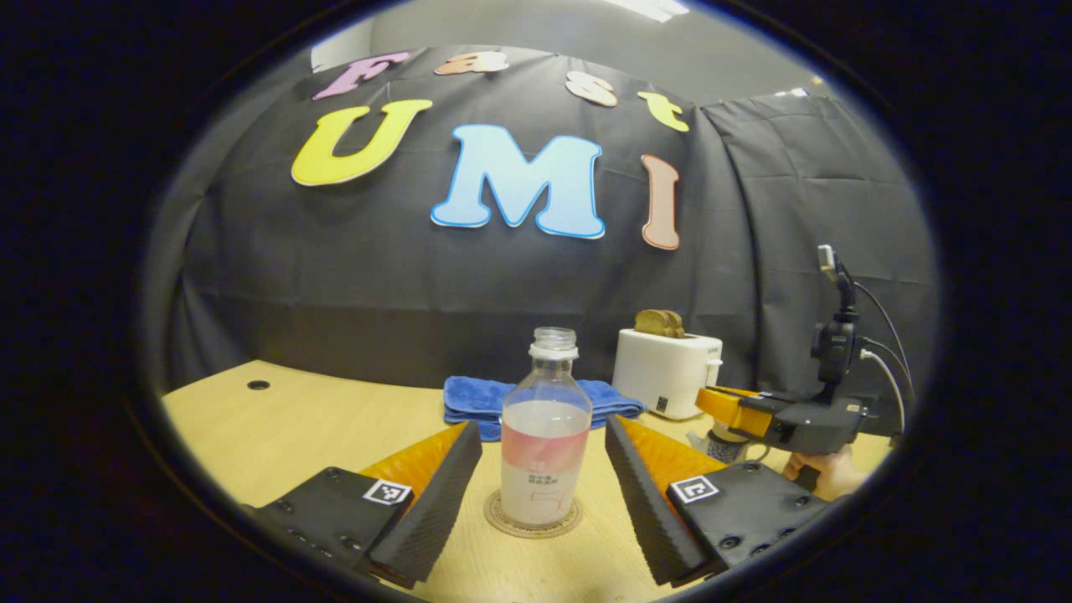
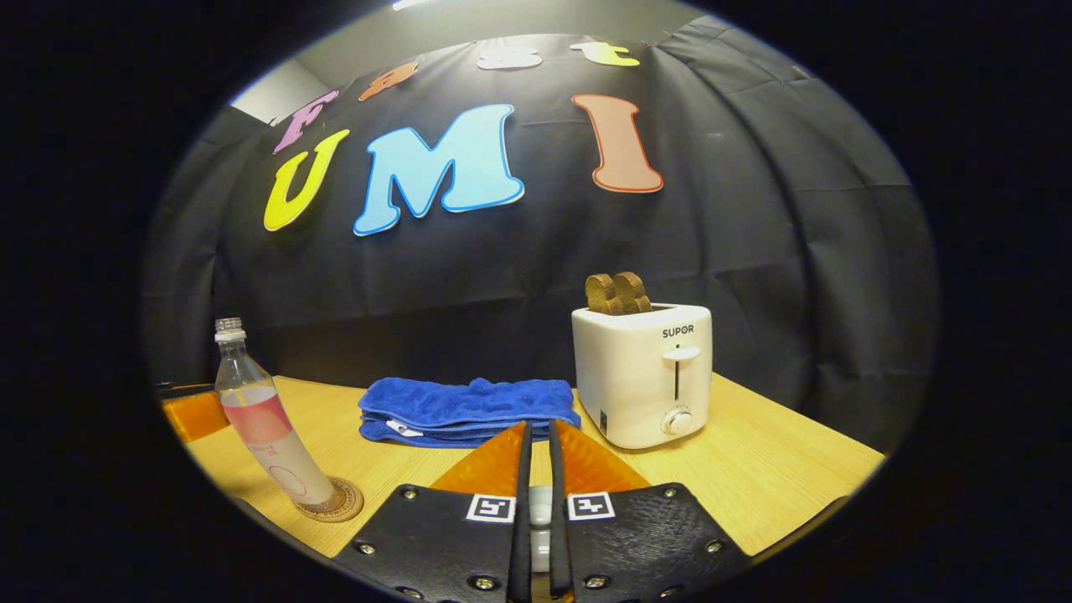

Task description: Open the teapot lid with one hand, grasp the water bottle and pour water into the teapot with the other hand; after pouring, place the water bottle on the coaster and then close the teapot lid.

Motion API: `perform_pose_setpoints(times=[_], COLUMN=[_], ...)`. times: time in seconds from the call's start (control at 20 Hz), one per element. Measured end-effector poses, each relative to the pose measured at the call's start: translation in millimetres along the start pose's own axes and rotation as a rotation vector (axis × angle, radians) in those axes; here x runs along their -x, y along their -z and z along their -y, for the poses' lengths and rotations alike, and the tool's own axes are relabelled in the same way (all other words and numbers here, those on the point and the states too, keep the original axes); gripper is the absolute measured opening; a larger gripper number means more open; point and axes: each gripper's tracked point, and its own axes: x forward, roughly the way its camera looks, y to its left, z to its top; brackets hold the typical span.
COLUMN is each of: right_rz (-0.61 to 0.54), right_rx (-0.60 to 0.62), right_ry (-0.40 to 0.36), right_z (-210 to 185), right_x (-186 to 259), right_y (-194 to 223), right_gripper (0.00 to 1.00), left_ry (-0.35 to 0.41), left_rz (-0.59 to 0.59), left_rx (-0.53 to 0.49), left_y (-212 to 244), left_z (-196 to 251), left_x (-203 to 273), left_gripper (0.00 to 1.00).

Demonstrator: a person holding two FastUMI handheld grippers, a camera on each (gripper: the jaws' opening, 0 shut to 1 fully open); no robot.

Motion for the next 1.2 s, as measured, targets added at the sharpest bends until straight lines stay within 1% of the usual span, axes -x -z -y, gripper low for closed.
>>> perform_pose_setpoints(times=[0.1, 0.25, 0.45, 0.6, 0.75, 0.8, 0.85, 0.9, 0.95, 1.0, 1.05, 1.15, 1.2], right_rz=[-0.002, -0.005, -0.011, -0.018, -0.023, -0.019, -0.007, 0.004, 0.015, 0.021, 0.026, 0.041, 0.046], right_rx=[0.025, 0.007, 0.026, 0.028, 0.008, 0.004, 0.0, 0.004, 0.01, 0.013, 0.013, 0.002, -0.003], right_ry=[0.021, 0.027, 0.045, 0.055, 0.051, 0.05, 0.05, 0.054, 0.06, 0.06, 0.055, 0.041, 0.037], right_z=[6.2, 10.2, 9.2, 10.2, 9.8, 9.1, 9.0, 8.5, 9.4, 7.2, 5.6, 0.8, -1.7], right_x=[-4.3, -5.8, -4.6, -4.3, -2.2, -1.4, 0.8, 3.5, 6.9, 12.2, 16.9, 31.1, 39.1], right_y=[4.7, 6.1, 7.6, 8.5, 7.8, 5.8, 2.1, -2.8, -6.3, -10.4, -12.4, -21.5, -26.1], right_gripper=[0.08, 0.08, 0.08, 0.14, 0.14, 0.17, 0.17, 0.27, 0.32, 0.39, 0.41, 0.52, 0.61], left_ry=[0.008, 0.023, 0.029, 0.03, 0.026, 0.031, 0.034, 0.034, 0.037, 0.035, 0.039, 0.044, 0.041], left_rz=[0.001, -0.027, -0.036, -0.032, -0.04, -0.042, -0.048, -0.053, -0.056, -0.059, -0.06, -0.044, -0.037], left_rx=[0.011, 0.018, 0.02, 0.017, 0.004, 0.006, 0.005, 0.003, -0.002, -0.01, -0.015, -0.031, -0.043], left_y=[-0.4, 10.0, 12.6, 11.1, 14.2, 14.9, 17.3, 18.7, 19.1, 19.0, 18.8, 13.3, 10.7], left_z=[1.5, 7.9, 9.4, 10.0, 9.8, 11.2, 13.2, 13.7, 15.0, 16.1, 18.7, 23.4, 24.6], left_x=[-0.8, -3.2, -3.8, -4.2, -4.2, -4.7, -5.7, -6.0, -4.7, -4.3, -3.4, -1.2, 0.3], left_gripper=[1.0, 1.0, 1.0, 1.0, 1.0, 1.0, 1.0, 1.0, 1.0, 1.0, 1.0, 1.0, 1.0])
